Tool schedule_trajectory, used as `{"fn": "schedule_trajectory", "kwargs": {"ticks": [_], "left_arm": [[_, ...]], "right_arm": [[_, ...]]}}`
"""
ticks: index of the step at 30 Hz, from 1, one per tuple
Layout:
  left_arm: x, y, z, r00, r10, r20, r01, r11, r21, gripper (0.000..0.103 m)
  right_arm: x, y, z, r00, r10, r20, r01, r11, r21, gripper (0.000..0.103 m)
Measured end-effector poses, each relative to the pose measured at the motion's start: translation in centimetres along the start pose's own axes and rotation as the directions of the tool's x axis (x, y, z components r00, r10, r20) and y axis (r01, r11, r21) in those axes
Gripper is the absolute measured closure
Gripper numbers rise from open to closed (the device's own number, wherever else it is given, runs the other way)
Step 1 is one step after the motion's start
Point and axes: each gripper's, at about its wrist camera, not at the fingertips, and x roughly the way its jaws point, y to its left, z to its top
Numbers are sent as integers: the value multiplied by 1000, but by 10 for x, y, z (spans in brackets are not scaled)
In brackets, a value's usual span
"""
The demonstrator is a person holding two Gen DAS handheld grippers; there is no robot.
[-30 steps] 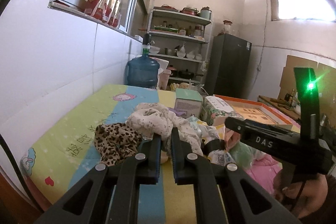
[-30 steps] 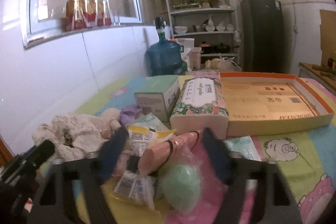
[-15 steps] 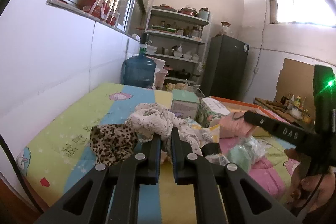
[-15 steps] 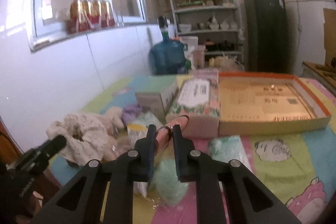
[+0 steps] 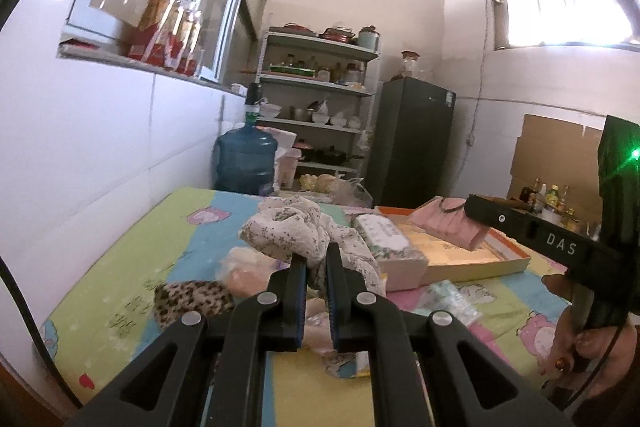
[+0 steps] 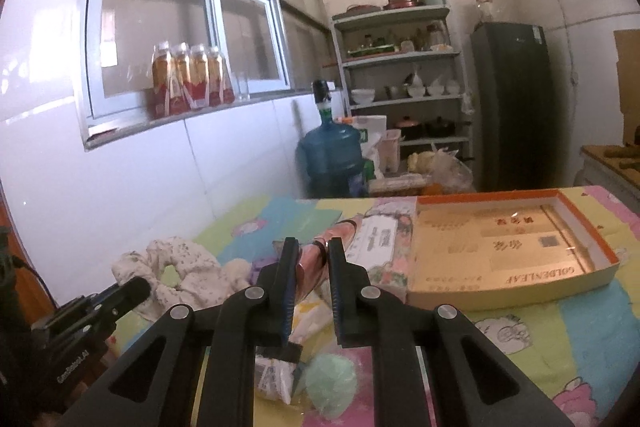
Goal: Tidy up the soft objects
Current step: 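Lift the scrunchie with the left gripper while the right gripper grasps the pink packet, then carry the scrunchie and pink packet in both grippers over the orange tray box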
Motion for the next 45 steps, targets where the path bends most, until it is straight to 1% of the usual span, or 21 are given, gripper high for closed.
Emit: {"fn": "schedule_trajectory", "kwargs": {"ticks": [11, 17, 24, 31, 36, 45], "left_arm": [[12, -38, 26, 997, -69, 29, 68, 997, 32, 94], [35, -68, 36, 992, -130, 12, 129, 991, 46, 94], [71, -109, 42, 979, -202, -35, 203, 978, 55, 94], [106, -139, 44, 970, -230, -74, 234, 971, 52, 94], [133, -159, 41, 967, -235, -102, 241, 969, 51, 94], [181, -184, 29, 957, -235, -169, 244, 969, 33, 94]], "right_arm": [[-24, -30, 13, 998, -49, 48, 48, 998, 29, 88], [-35, -59, 18, 994, -92, 66, 88, 994, 61, 88], [-44, -97, 23, 986, -146, 75, 139, 986, 96, 88], [-48, -141, 25, 978, -195, 76, 184, 974, 131, 88], [-44, -170, 27, 973, -219, 69, 206, 966, 158, 88], [-19, -216, 25, 976, -217, 28, 207, 959, 193, 88]]}}
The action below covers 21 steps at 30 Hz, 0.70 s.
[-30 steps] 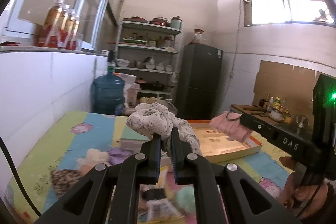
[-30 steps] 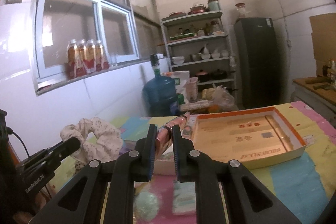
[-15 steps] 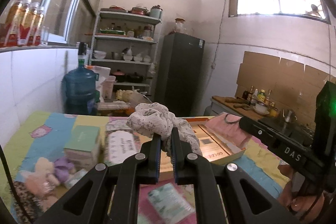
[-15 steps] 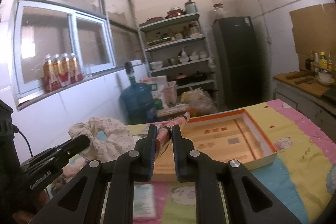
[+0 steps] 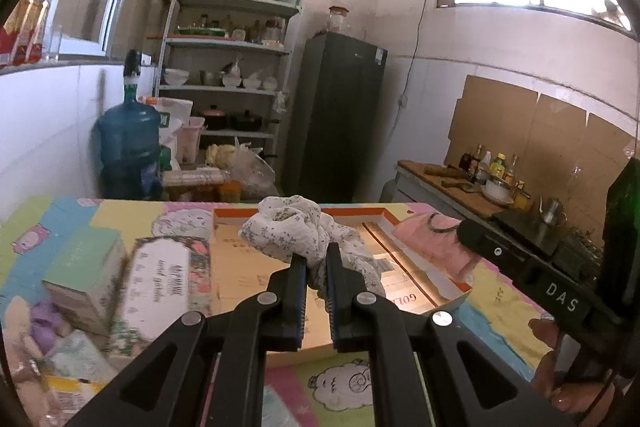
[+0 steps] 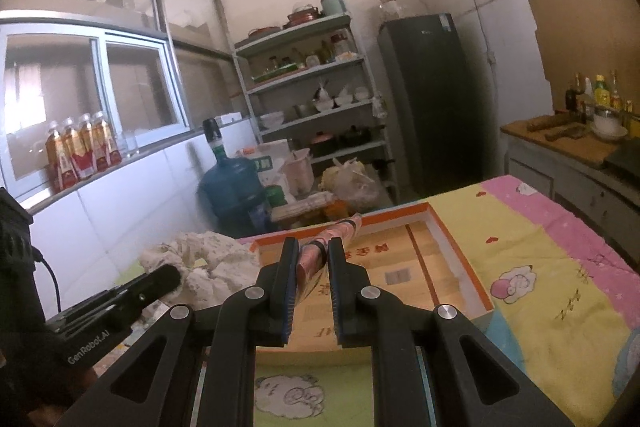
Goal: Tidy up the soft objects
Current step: 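Carry the scrunchie and pink packet in both grippers over the orange tray box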
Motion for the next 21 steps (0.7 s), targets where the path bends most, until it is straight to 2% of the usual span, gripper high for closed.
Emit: {"fn": "schedule_trajectory", "kwargs": {"ticks": [9, 21], "left_arm": [[41, -4, -3, 997, 25, -72, -27, 999, -26, 94], [88, -1, -18, 975, 53, -215, -69, 995, -66, 94]], "right_arm": [[44, -24, -4, 997, 20, -69, -18, 999, 31, 88], [84, -43, -17, 984, 43, -171, -27, 995, 91, 88]]}}
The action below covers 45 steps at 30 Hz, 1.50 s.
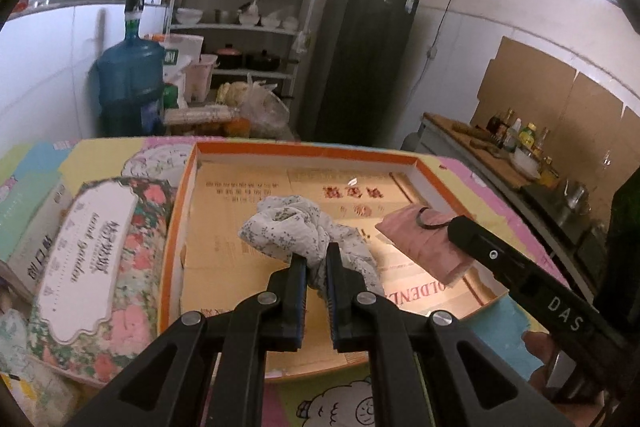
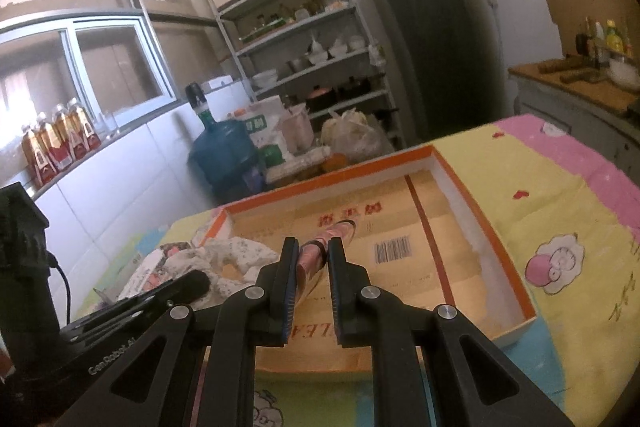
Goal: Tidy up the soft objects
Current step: 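Carry the scrunchie and pink packet in both grippers over the orange tray box, then open the left gripper over the box while the right gripper releases the pink packet, then move both grippers back over the remaining soft items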
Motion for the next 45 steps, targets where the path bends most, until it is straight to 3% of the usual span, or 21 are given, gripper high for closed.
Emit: {"fn": "schedule_trajectory", "kwargs": {"ticks": [9, 12, 13, 14, 17, 27, 31, 35, 45], "left_arm": [[16, 5, -2, 998, 10, -67, -12, 999, -29, 89], [15, 3, -2, 998, 28, -57, -30, 999, -24, 74], [14, 2, -2, 998, 37, -49, -38, 999, -20, 64], [12, 1, -2, 998, 44, -38, -45, 999, -14, 53], [6, -2, -2, 998, 62, -15, -62, 998, -2, 39], [-13, -5, 1, 997, 74, 21, -74, 997, 17, 37], [-32, -7, 3, 995, 70, 77, -72, 997, 25, 23], [-53, -10, 3, 987, 84, 140, -92, 994, 52, 19], [-108, 7, -2, 971, 85, 223, -99, 994, 49, 19]], "right_arm": [[13, -13, -6, 998, -2, -60, 5, 999, 52, 85], [13, -12, -6, 998, 1, -66, 2, 999, 46, 82], [13, -12, -6, 998, -5, -67, 8, 999, 46, 81], [14, -11, -6, 998, -6, -68, 9, 999, 47, 72], [11, -11, -6, 998, -25, -57, 28, 999, 44, 57], [-7, 0, -5, 998, -69, -11, 69, 998, -1, 54], [-19, 11, -4, 994, -104, 15, 104, 994, -29, 50], [-33, 24, -4, 988, -144, 54, 147, 987, -62, 45], [-58, 63, -10, 983, -158, 95, 169, 979, -111, 42]]}}
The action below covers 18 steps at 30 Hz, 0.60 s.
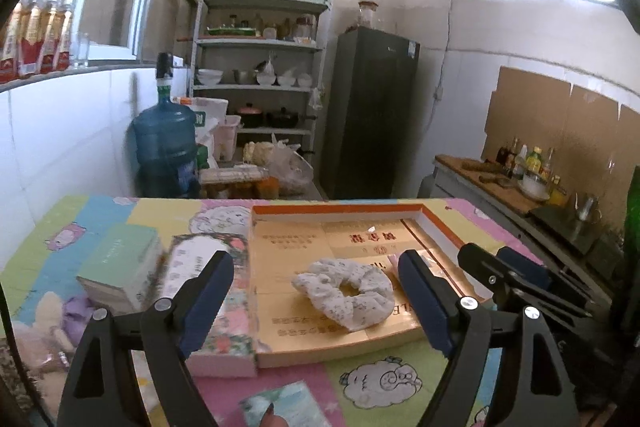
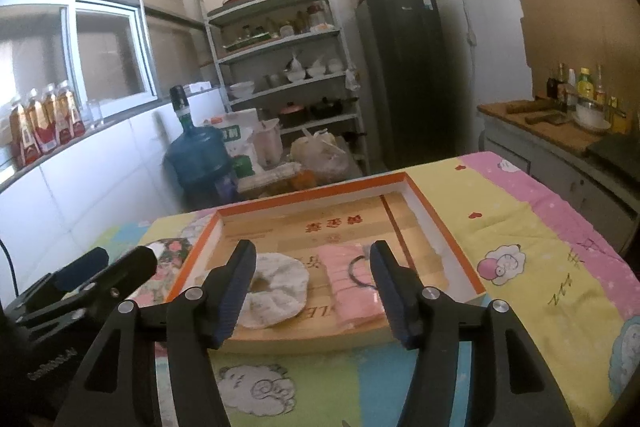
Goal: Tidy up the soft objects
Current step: 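Move both grippers back over the remaining soft items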
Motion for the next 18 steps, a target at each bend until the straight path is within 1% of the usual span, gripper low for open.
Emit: {"fn": "schedule_trajectory", "kwargs": {"ticks": [8, 13, 15, 18], "left_arm": [[-45, 31, -1, 996, 57, 71, -56, 998, -14, 19], [-70, 54, -4, 991, 92, 101, -90, 996, -26, 19], [-78, 62, -6, 990, 97, 105, -95, 995, -25, 19], [-89, 74, -9, 987, 125, 101, -124, 992, -18, 20]], "right_arm": [[-26, 47, -6, 999, 13, 31, -11, 998, -58, 42], [-38, 75, -12, 998, 39, 46, -35, 996, -86, 42], [-43, 89, -14, 997, 54, 52, -49, 994, -102, 42], [-48, 107, -19, 995, 73, 62, -65, 990, -123, 42]]}}
